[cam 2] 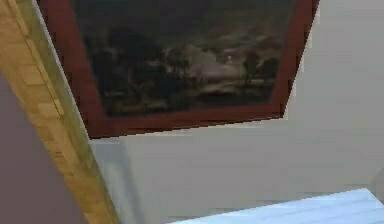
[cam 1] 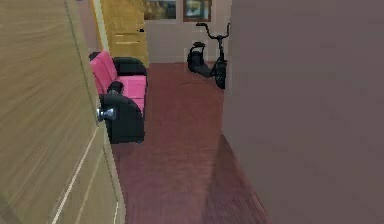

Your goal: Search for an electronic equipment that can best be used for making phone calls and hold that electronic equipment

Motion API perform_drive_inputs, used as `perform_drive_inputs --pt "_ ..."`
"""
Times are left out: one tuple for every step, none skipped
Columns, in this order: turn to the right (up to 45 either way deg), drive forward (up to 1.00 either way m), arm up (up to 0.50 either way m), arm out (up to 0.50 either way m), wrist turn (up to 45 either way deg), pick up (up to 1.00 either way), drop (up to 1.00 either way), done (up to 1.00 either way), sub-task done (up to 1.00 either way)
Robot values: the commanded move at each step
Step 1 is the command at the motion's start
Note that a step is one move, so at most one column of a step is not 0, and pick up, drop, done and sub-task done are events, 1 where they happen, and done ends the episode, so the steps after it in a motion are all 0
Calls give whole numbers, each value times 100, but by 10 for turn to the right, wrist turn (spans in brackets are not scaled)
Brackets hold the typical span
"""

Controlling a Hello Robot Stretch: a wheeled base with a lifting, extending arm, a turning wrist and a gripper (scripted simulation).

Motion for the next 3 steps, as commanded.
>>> perform_drive_inputs --pt "0 100 0 0 0 0 0 0 0" --pt "0 100 0 0 0 0 0 0 0" --pt "-60 0 0 0 0 0 0 0 0"
